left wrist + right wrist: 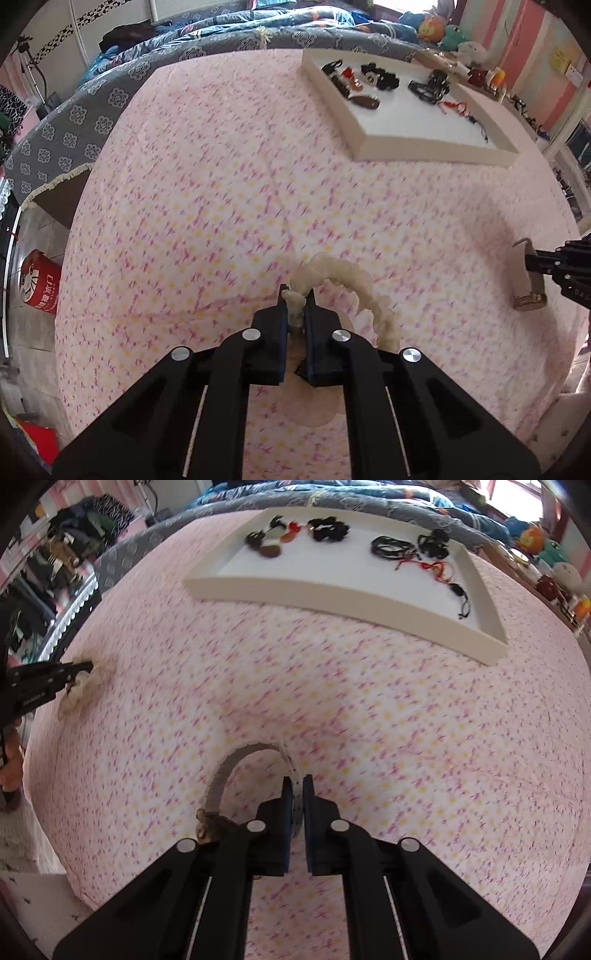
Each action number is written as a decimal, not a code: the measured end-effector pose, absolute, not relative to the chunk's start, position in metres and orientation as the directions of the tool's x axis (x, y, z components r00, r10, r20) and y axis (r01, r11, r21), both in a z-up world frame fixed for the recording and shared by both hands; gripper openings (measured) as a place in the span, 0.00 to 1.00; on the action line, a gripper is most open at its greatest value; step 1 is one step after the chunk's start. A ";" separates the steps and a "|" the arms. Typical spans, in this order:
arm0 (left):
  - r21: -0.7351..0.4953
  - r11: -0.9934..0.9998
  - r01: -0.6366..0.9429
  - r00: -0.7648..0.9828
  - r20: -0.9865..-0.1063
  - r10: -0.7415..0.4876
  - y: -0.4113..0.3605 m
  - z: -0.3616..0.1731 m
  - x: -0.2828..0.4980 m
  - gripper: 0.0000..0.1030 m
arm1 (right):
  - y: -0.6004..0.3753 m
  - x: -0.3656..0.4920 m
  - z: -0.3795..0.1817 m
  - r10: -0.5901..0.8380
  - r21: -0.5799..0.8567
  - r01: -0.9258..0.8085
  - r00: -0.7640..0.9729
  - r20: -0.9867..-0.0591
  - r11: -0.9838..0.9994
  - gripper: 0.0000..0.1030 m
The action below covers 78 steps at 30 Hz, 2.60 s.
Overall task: Organize jewelry
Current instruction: 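Carry the scrunchie and watch in both grippers over the tray, then open both grippers to release the scrunchie and watch into the tray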
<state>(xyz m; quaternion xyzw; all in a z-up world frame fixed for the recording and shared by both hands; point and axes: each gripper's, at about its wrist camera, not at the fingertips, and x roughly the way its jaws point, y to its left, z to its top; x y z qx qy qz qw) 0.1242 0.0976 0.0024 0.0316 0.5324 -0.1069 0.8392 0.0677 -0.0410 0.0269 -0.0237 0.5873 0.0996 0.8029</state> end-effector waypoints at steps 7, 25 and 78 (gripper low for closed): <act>-0.099 0.961 0.260 0.428 -0.880 -0.206 0.065 0.029 0.148 0.05 | -0.062 0.091 0.043 0.136 0.091 -0.140 0.356 -0.925 0.986 0.05; -0.153 0.961 0.231 0.455 -0.856 -0.246 -0.029 0.063 0.287 0.05 | -0.102 0.217 0.111 -0.045 -0.057 -0.005 0.532 -0.846 0.998 0.05; -0.118 0.973 0.200 0.413 -0.890 -0.193 -0.075 -0.017 0.329 0.10 | -0.134 0.266 0.019 -0.049 -0.004 0.101 0.451 -0.891 0.995 0.06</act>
